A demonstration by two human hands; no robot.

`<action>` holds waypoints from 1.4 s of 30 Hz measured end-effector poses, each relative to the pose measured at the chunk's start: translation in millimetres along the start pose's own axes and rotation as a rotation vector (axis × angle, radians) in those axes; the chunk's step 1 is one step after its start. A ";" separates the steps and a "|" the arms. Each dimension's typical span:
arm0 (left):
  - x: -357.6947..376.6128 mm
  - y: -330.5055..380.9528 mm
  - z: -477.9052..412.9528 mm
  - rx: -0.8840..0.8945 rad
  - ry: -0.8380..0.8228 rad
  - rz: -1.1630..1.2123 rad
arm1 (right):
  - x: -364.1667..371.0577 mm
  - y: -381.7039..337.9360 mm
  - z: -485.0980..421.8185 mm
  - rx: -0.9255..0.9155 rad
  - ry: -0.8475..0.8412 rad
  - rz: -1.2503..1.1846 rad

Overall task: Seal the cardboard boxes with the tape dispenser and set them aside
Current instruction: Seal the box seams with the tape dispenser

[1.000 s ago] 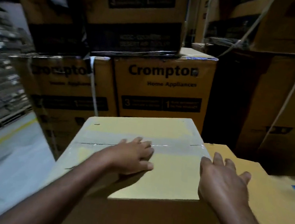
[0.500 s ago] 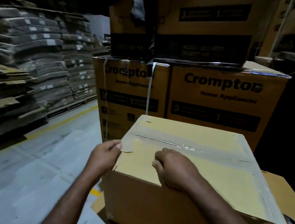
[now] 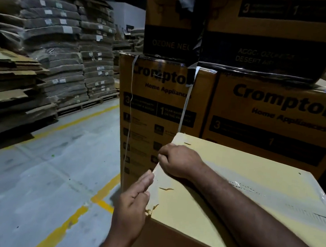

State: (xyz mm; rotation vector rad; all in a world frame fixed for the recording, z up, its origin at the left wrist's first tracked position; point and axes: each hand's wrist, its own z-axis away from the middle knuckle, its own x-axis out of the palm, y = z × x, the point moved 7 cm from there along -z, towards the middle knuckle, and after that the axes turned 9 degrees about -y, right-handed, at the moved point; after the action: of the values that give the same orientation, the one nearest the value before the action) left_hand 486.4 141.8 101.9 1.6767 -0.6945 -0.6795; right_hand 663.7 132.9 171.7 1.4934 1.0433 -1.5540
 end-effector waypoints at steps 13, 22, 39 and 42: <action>-1.8 -3.8 1.2 0.133 -0.146 0.090 | 17.6 83.1 -89.7 0.457 -0.168 -0.141; -3.8 0.0 -11.6 0.042 -0.303 0.138 | 16.6 78.9 -98.0 0.432 -0.132 -0.190; 70.6 -4.3 -246.4 -0.189 -0.502 -0.012 | 5.5 -39.9 198.0 0.266 -0.158 0.048; 97.0 -16.0 -265.2 -0.241 -0.557 0.020 | 36.4 -37.9 214.7 0.298 -0.033 0.142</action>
State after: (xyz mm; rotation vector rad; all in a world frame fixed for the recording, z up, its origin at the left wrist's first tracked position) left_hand 749.8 241.1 129.6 1.2596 -0.9716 -1.1870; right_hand 539.9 -46.9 137.2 1.6941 0.6909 -1.6789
